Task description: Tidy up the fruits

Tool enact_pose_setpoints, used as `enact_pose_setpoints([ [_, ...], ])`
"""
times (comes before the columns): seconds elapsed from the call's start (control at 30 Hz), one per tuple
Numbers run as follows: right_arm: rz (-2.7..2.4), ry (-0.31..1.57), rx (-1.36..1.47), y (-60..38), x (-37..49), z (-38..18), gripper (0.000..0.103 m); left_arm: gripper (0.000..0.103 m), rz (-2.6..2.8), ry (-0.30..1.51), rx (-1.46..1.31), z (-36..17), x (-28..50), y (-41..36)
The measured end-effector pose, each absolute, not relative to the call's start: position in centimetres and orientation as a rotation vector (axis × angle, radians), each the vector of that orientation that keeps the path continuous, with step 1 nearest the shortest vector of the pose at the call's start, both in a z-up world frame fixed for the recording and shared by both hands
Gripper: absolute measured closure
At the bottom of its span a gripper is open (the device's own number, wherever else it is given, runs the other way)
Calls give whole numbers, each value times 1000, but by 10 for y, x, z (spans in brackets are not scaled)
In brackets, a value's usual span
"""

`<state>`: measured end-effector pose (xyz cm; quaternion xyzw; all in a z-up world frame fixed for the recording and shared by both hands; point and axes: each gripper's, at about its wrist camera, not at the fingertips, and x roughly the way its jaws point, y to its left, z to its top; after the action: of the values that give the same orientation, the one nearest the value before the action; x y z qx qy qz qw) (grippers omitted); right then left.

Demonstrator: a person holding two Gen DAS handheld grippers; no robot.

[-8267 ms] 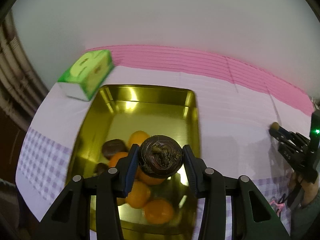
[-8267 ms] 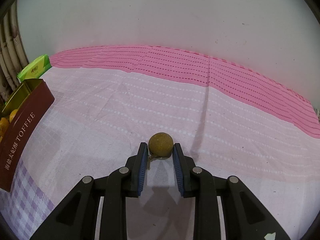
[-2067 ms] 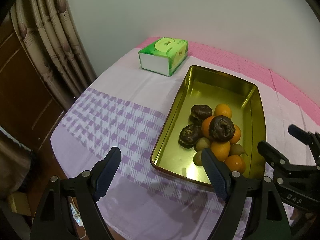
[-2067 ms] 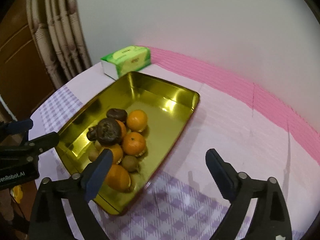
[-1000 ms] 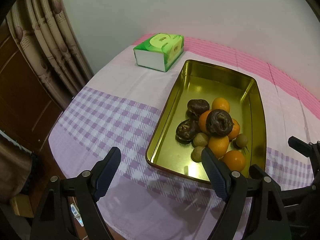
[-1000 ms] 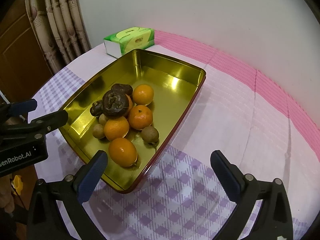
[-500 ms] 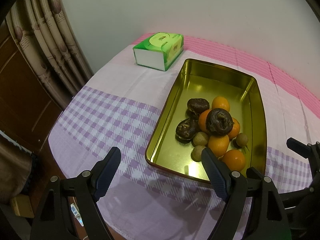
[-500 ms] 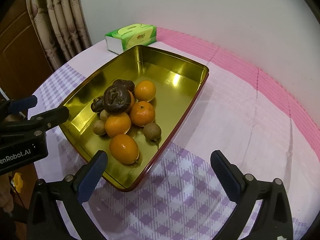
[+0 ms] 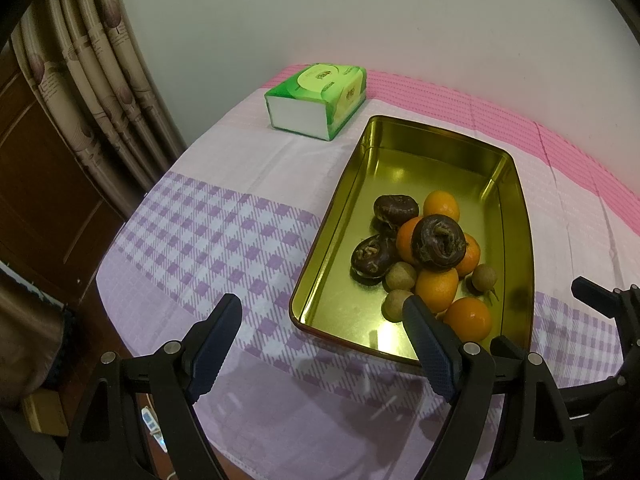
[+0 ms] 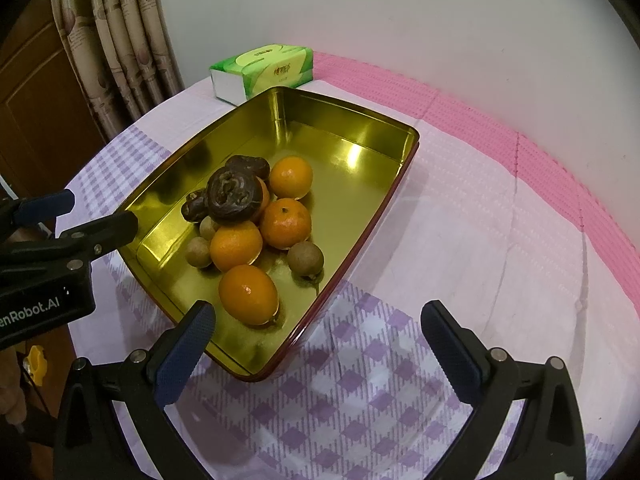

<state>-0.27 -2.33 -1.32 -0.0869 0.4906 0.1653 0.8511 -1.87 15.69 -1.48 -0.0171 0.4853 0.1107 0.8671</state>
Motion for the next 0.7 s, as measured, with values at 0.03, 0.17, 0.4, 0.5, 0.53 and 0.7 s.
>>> enact_pose_setpoints([
  [0.03,348,1034,-185,-23,-3,-14,1,20,233,1016,-35,-15,-19,157],
  [0.17,350,1035,-189,-22,-4,-14,1,20,233,1017,-35,-15,-19,157],
  [0.4,353,1037,-187,-22,-4,-14,1,20,233,1017,-34,-15,-19,156],
  [0.5,352,1037,-189,-22,-4,-14,1,20,231,1017,-34,-16,-19,156],
  [0.53,352,1037,-189,-22,-4,-14,1,20,232,1017,-34,-16,-20,156],
  [0.7,351,1037,-190,-22,-4,-14,1,20,229,1019,-34,-16,-20,156],
])
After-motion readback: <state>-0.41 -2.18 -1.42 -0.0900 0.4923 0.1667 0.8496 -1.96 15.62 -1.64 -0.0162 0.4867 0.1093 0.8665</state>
